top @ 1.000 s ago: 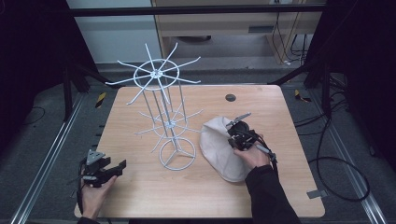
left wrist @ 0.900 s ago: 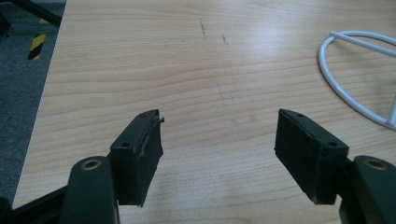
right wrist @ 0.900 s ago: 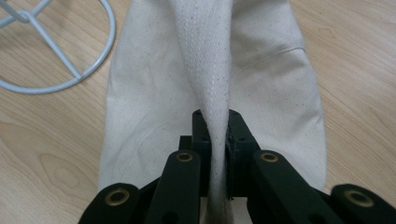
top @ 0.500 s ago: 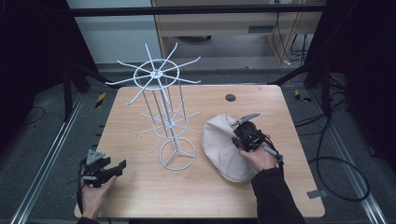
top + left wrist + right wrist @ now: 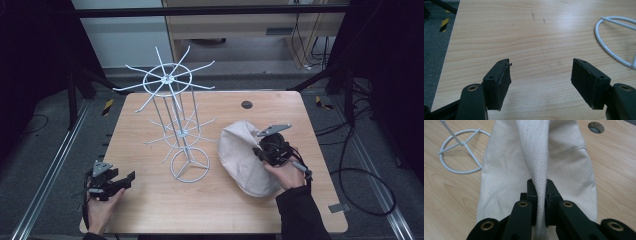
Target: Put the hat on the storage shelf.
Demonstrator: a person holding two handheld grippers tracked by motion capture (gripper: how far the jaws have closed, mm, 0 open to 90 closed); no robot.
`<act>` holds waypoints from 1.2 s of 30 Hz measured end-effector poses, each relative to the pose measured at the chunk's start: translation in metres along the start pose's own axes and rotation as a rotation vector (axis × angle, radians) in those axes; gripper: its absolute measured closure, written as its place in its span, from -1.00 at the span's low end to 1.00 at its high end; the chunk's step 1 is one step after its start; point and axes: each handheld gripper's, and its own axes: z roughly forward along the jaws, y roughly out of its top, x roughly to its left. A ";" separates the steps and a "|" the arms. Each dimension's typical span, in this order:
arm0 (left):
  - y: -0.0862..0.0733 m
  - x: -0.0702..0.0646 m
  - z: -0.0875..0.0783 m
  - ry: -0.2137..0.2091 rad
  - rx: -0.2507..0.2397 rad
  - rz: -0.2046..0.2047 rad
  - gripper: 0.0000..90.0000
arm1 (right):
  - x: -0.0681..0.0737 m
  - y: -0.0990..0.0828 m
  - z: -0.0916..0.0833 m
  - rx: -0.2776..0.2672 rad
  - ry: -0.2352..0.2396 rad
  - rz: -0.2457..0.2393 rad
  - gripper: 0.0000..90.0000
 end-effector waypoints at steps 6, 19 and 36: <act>0.000 0.000 0.000 0.001 0.000 -0.001 -0.30 | 0.000 -0.004 -0.010 -0.043 0.006 0.008 0.90; 0.000 0.000 0.000 0.000 -0.001 -0.004 -0.30 | -0.006 -0.020 -0.028 -0.137 0.010 0.042 0.91; 0.000 -0.001 -0.001 -0.003 -0.003 -0.003 -0.30 | -0.017 -0.031 -0.053 -0.248 -0.002 0.057 0.91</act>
